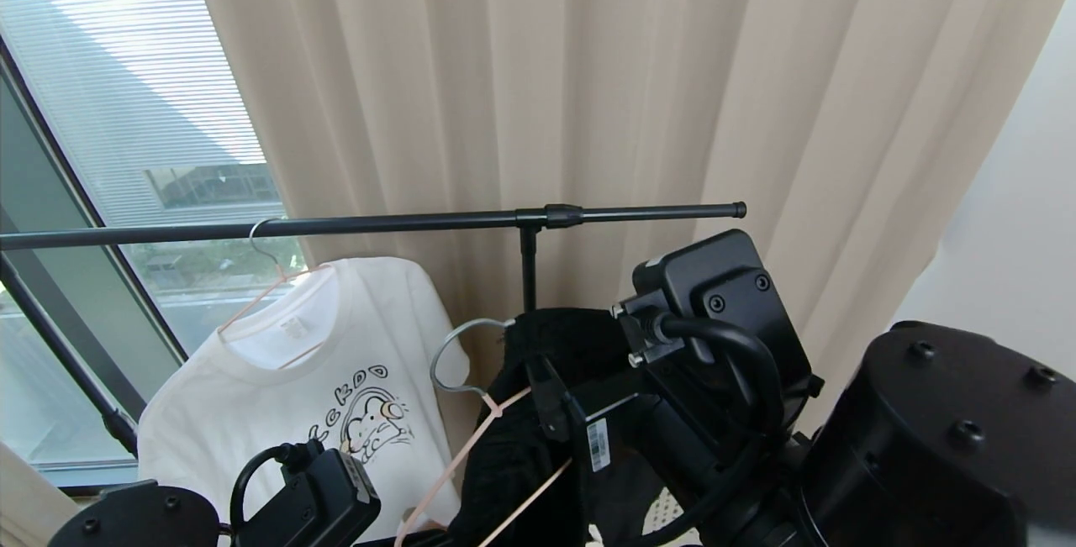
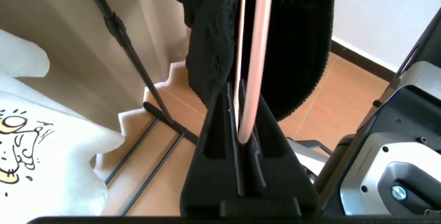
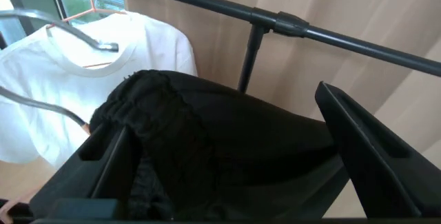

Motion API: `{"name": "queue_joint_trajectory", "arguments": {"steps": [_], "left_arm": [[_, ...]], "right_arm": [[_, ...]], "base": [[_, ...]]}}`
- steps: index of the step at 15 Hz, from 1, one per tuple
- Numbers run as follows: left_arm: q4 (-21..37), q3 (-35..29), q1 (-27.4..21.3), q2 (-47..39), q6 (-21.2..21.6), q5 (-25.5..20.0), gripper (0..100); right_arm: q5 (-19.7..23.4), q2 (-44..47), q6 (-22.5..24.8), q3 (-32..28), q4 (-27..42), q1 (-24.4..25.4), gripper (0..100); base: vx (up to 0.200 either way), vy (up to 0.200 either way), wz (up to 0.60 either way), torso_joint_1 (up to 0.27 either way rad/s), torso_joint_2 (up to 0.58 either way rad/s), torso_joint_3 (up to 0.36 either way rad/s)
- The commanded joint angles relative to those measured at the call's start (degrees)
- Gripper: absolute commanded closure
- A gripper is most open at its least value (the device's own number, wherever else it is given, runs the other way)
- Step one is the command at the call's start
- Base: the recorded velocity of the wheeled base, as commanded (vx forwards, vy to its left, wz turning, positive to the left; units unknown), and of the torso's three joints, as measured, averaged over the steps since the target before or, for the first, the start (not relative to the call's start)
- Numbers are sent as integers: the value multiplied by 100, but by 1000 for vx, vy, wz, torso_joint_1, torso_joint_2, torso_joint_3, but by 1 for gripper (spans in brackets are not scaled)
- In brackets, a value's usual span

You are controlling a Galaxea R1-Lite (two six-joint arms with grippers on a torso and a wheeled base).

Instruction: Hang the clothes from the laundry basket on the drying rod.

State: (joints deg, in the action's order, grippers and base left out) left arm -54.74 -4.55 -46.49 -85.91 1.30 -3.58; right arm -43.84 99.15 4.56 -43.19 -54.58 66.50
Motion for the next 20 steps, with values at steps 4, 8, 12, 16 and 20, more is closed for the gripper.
{"name": "queue_joint_trajectory", "arguments": {"steps": [4, 8, 12, 16, 20], "left_arm": [[-20, -2, -9, -14, -7, -2, 100], [-195, -2, 26, -23, -60, 7, 100], [-195, -37, 53, -23, -95, 7, 100], [-204, -64, 220, 4, -86, 7, 100], [-274, -55, 229, 4, -95, 7, 100]], "right_arm": [[-143, 289, -8, -93, -9, 135, 0], [-187, 333, 1, -58, 0, 170, 0], [-195, 281, 10, -49, 26, 170, 0], [-187, 193, 133, 83, 9, 170, 0], [-178, 193, 133, 109, 26, 170, 0]], "base": [[0, 0, 0, 0, 0, 0], [0, 0, 0, 0, 0, 0], [0, 0, 0, 0, 0, 0], [0, 0, 0, 0, 0, 0], [0, 0, 0, 0, 0, 0]]}}
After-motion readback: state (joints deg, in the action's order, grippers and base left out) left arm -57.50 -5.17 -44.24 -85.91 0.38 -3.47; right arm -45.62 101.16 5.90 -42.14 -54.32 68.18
